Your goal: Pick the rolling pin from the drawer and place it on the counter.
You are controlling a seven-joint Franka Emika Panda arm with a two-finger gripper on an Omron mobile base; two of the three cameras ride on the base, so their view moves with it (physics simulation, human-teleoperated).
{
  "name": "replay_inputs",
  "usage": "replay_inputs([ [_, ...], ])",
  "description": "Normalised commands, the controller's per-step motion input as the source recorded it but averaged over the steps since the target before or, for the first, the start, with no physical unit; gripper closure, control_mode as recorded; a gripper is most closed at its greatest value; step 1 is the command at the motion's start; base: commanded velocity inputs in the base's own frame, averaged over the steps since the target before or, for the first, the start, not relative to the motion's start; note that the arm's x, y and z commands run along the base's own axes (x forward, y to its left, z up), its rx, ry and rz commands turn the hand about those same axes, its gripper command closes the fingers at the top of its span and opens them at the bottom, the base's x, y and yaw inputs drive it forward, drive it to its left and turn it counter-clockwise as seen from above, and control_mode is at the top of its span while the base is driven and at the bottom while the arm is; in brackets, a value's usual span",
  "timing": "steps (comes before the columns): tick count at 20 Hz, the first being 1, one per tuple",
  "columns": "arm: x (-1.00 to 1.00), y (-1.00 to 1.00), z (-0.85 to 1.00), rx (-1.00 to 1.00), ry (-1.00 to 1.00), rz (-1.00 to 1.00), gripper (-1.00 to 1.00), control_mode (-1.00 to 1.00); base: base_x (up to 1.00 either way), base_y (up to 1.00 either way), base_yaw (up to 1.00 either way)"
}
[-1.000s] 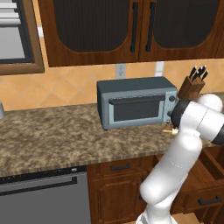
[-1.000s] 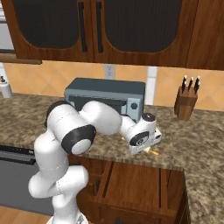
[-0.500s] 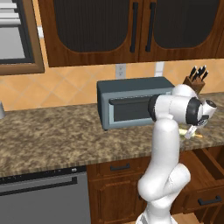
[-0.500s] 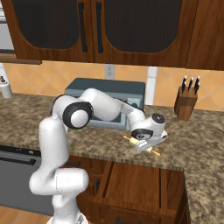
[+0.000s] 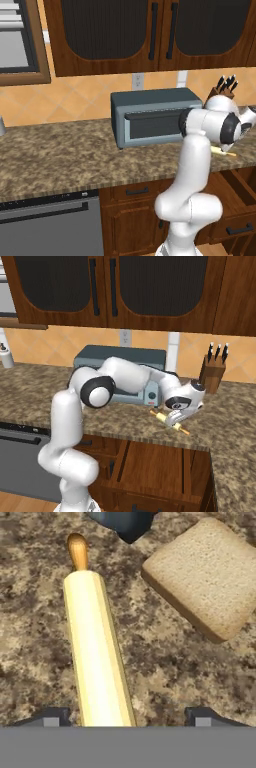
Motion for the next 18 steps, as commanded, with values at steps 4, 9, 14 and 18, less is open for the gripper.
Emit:
replay_inputs([
  [4, -0.04, 0.35, 0.60, -0.29, 0.00, 0.00, -1.00, -1.00, 0.00, 0.00, 0.00],
  [9, -0.53, 0.67, 0.67, -0.29, -0.05, -0.08, -1.00, -1.00, 0.00, 0.00, 0.00],
  [14, -0.66, 0.67, 0.83, -0.21, -0.10, -0.14, -1.00, -1.00, 0.00, 0.00, 0.00],
  [18, -0.51, 0.59, 1.00, -0.10, -0.02, -0.07, -1.00, -1.00, 0.00, 0.00, 0.00],
])
